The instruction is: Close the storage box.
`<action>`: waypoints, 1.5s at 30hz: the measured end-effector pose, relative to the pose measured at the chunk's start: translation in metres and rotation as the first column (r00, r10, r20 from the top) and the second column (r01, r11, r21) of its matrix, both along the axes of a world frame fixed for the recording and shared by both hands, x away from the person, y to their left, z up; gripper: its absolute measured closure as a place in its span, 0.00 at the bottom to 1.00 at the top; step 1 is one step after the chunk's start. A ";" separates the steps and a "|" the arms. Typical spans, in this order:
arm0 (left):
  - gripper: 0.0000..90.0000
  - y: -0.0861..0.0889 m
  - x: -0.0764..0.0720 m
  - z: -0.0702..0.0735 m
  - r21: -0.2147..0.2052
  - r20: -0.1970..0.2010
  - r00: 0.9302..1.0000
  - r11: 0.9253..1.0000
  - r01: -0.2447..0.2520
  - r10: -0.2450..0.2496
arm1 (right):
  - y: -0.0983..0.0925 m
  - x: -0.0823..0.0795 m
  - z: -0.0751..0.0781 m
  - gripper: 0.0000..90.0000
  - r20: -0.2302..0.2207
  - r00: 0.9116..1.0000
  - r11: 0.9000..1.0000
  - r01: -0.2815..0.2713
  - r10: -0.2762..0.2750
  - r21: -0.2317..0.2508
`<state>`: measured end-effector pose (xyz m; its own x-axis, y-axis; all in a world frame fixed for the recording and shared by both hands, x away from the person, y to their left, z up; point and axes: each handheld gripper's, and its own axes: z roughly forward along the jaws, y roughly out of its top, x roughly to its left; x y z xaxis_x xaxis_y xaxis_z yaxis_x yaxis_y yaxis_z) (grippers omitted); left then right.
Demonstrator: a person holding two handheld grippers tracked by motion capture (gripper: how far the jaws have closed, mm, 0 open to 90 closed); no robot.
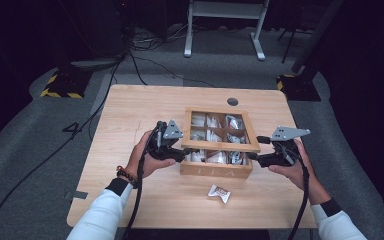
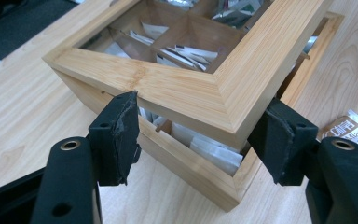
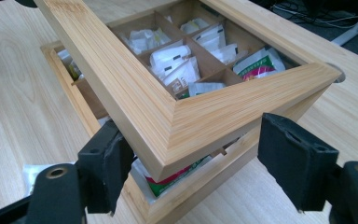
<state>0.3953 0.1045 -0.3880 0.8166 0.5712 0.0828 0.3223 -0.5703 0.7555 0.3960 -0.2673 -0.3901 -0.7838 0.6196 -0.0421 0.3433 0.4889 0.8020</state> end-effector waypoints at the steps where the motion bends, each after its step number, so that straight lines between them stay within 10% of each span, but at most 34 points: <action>1: 0.39 0.000 0.000 -0.001 0.001 -0.001 1.000 1.000 -0.001 0.001 | 0.000 -0.001 -0.001 0.30 -0.005 1.000 1.000 -0.001 0.001 -0.005; 37: 0.37 0.000 -0.009 -0.036 0.039 -0.075 0.997 0.999 0.035 -0.032 | 0.002 -0.016 -0.036 0.32 -0.054 0.998 0.998 -0.016 0.013 -0.056; 41: 0.37 -0.004 -0.011 -0.042 0.091 -0.075 0.997 0.995 0.033 -0.026 | -0.002 -0.018 -0.034 0.39 -0.062 0.998 1.000 -0.023 0.022 -0.006; 45: 0.37 -0.001 -0.011 -0.045 0.053 -0.089 0.996 0.998 0.035 -0.030 | -0.002 -0.018 -0.037 0.39 -0.074 0.997 1.000 -0.022 0.022 -0.004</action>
<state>0.3846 0.1031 -0.4330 0.8400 0.5412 0.0394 0.3674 -0.6207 0.6926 0.3783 -0.2698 -0.4267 -0.7982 0.6023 0.0131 0.3905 0.5008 0.7725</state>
